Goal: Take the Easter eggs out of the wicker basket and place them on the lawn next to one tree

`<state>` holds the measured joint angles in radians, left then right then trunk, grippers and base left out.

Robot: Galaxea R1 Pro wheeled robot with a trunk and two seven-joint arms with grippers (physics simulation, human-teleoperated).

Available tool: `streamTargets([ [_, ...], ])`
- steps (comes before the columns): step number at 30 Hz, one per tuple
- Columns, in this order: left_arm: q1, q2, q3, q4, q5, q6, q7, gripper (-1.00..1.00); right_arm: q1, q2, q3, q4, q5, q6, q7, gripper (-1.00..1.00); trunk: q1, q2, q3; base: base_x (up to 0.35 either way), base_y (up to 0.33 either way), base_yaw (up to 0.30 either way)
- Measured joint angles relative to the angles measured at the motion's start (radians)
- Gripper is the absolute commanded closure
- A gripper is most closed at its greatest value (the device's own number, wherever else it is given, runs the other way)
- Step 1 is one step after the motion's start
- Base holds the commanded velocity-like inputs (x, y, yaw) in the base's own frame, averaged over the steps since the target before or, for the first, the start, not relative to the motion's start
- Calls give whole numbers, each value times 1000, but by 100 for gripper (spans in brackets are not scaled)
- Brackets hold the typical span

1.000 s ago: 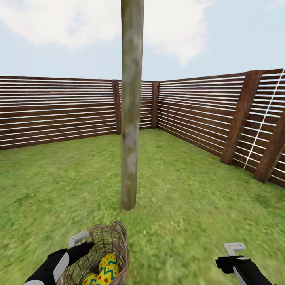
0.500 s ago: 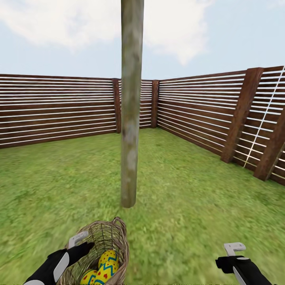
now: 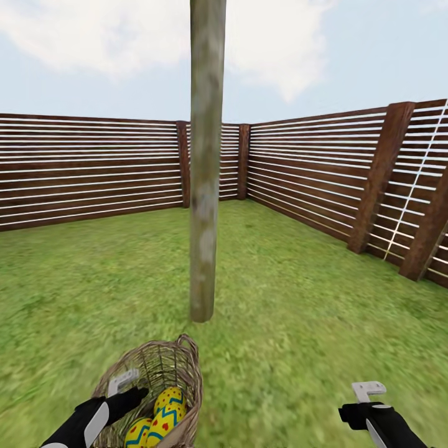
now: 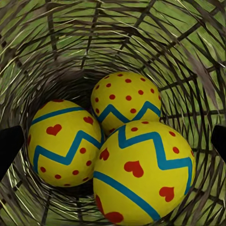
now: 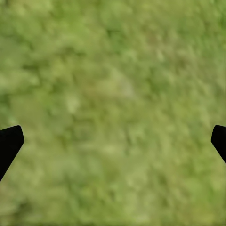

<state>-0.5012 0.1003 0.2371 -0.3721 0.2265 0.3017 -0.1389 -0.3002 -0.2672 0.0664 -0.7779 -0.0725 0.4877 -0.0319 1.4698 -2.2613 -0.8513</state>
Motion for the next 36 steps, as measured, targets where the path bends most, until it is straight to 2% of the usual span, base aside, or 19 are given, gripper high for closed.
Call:
streamTargets([
  [23, 0, 0, 2, 1, 0, -1, 0, -100, 0, 0, 0, 1, 0, 0, 0, -100, 88, -161, -72, 0, 0, 0],
  [30, 0, 0, 3, 1, 0, -44, 0, -100, 0, 0, 0, 1, 0, 0, 0, -100, 88, -161, -72, 0, -26, 0],
  [36, 0, 0, 3, 1, -1, -51, -1, -100, 0, 0, 0, 1, 1, 0, 0, -100, 88, -161, -72, 0, -178, 0],
])
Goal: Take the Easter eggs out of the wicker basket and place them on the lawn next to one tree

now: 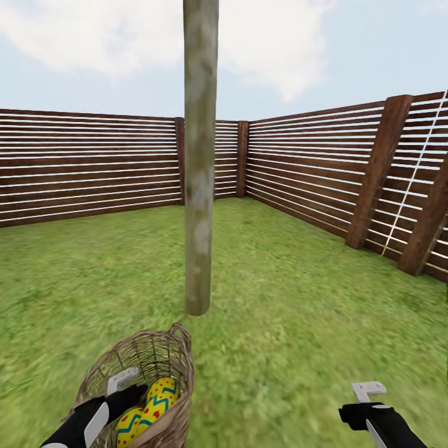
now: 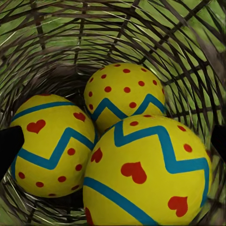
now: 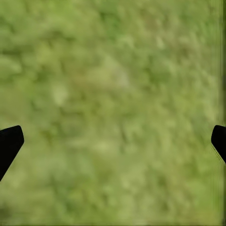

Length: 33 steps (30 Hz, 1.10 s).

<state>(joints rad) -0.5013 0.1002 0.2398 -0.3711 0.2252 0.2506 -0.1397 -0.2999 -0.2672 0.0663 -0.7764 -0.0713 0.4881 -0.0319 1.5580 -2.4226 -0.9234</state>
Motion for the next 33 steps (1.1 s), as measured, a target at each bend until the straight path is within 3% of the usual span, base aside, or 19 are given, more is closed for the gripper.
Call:
streamTargets([
  [12, 0, 0, 0, 0, 2, -1, -1, -100, 0, 0, 0, 1, 0, 0, 0, -100, 0, 0, 0, 0, -10, 0],
  [23, 0, -2, 0, 0, 1, 0, 0, -100, 0, -1, 0, -3, -1, 0, 0, -100, 42, -77, -34, 0, 0, 0],
  [26, 0, -3, 0, 0, 1, 0, 0, -100, 0, -1, 0, -3, -1, 0, 0, -100, 44, -78, -46, 0, 0, 0],
  [33, 0, -3, 0, 0, 1, -6, -1, -100, 0, -2, -1, -3, 0, 0, 0, -100, 44, -78, -46, 0, 0, 0],
])
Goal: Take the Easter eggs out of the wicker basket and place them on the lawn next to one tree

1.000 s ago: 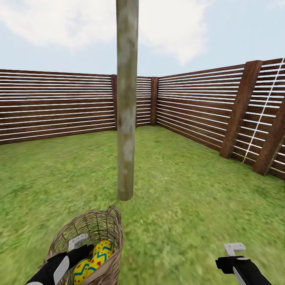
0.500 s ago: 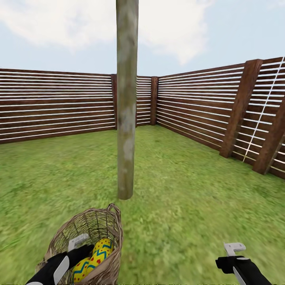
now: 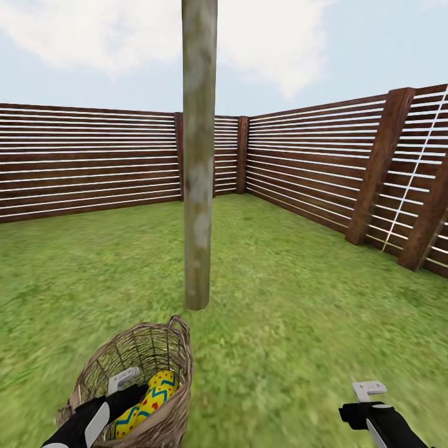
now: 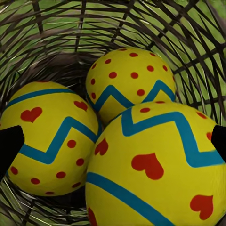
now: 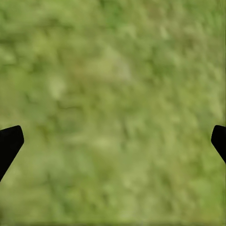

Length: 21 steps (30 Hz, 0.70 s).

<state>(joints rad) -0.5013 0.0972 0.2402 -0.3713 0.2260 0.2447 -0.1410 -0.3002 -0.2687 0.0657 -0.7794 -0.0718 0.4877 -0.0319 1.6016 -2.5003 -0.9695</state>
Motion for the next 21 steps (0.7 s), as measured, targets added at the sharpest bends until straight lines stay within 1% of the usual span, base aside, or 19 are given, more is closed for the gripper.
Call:
streamTargets([
  [4, 0, -1, 0, 0, 0, -6, 1, -100, 0, 0, 0, 0, 0, 0, 0, -100, 0, 0, 0, 0, -47, 0],
  [10, 0, -2, 0, 0, 0, -7, 1, -100, 0, 0, 0, 1, 1, 1, 0, -100, 0, 0, 0, 0, -237, 0],
  [19, 0, -2, 0, 0, 1, -8, 0, -100, 0, 0, 1, 5, -2, -3, 0, -100, 0, 0, 0, 0, -22, 0],
  [21, 0, -2, 0, 0, 1, -8, 0, -100, 0, 0, 1, 5, -2, -13, 0, -100, 0, 0, 0, 0, 0, 0],
])
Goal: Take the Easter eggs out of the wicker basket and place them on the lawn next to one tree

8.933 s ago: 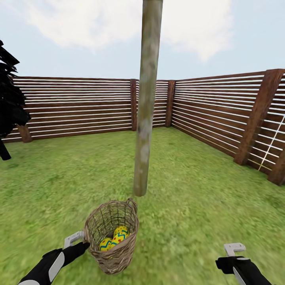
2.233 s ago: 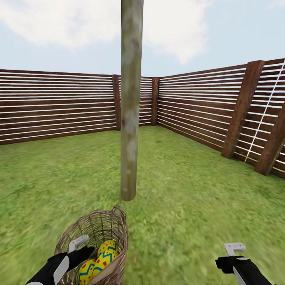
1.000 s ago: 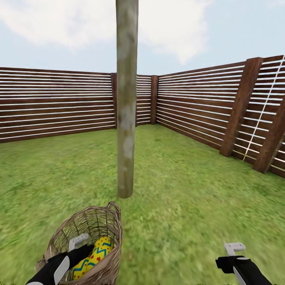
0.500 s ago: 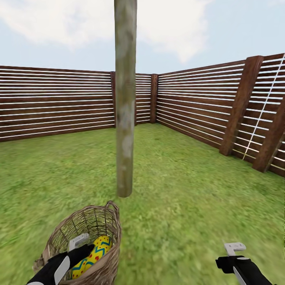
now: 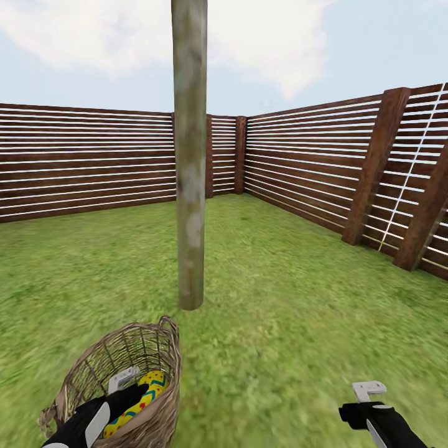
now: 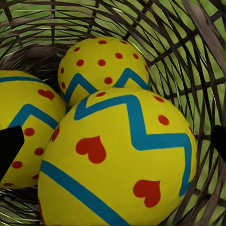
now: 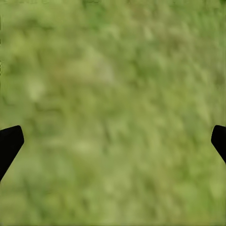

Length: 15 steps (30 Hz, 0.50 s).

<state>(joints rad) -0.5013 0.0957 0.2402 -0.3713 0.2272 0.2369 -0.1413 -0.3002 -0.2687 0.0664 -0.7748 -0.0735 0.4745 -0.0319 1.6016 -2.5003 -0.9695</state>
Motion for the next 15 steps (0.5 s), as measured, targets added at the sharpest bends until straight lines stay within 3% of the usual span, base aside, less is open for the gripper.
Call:
streamTargets([
  [12, 0, 0, 0, 0, 0, -1, 0, -100, 0, 0, 0, 2, 1, -12, 0, -100, 0, 0, 0, 0, 0, 0],
  [15, 0, 0, 0, 0, 1, 0, 1, -100, 0, 0, 0, 2, 1, -12, 0, -100, 1, -1, -11, 0, 0, 0],
])
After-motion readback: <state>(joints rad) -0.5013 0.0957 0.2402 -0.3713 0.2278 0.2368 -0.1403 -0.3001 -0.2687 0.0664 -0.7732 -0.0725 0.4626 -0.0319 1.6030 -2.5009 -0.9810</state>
